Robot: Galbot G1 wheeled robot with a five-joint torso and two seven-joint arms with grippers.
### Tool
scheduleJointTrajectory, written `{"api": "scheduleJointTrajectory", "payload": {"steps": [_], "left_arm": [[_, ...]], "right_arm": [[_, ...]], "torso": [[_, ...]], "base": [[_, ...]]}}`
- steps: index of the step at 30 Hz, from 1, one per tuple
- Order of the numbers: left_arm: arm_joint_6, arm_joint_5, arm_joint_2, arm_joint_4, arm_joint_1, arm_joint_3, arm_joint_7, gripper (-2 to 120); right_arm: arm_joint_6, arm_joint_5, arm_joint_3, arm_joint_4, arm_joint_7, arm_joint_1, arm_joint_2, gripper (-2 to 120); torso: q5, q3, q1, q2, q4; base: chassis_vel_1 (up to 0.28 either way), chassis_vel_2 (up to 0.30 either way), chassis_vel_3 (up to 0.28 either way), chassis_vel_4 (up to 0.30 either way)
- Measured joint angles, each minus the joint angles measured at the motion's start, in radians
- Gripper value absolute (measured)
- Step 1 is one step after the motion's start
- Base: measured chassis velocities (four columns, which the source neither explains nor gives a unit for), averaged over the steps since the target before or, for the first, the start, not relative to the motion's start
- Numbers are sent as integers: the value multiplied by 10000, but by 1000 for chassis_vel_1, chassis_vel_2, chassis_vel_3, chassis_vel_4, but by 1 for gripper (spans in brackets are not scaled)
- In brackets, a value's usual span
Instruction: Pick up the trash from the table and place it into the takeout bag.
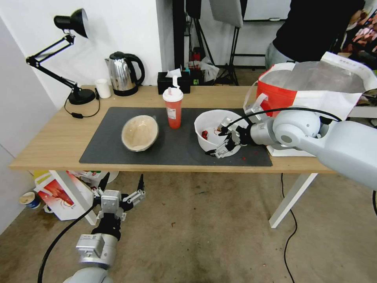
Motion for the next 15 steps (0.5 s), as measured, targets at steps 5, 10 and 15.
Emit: {"api": "scheduleJointTrajectory", "payload": {"steps": [5, 10, 15], "left_arm": [[0, 0, 0, 0, 0, 0, 0, 100], [0, 0, 0, 0, 0, 0, 0, 100], [0, 0, 0, 0, 0, 1, 0, 100]], "right_arm": [[0, -10, -1, -190, -33, -48, 186, 100], [0, 88, -1, -349, -35, -90, 324, 100], [0, 174, 19, -579, -133, -182, 454, 100]], "torso": [[-1, 0, 0, 0, 1], [0, 0, 0, 0, 0], [0, 0, 0, -1, 1]], "base": [[0, 0, 0, 0], [0, 0, 0, 0], [0, 0, 0, 0]]}}
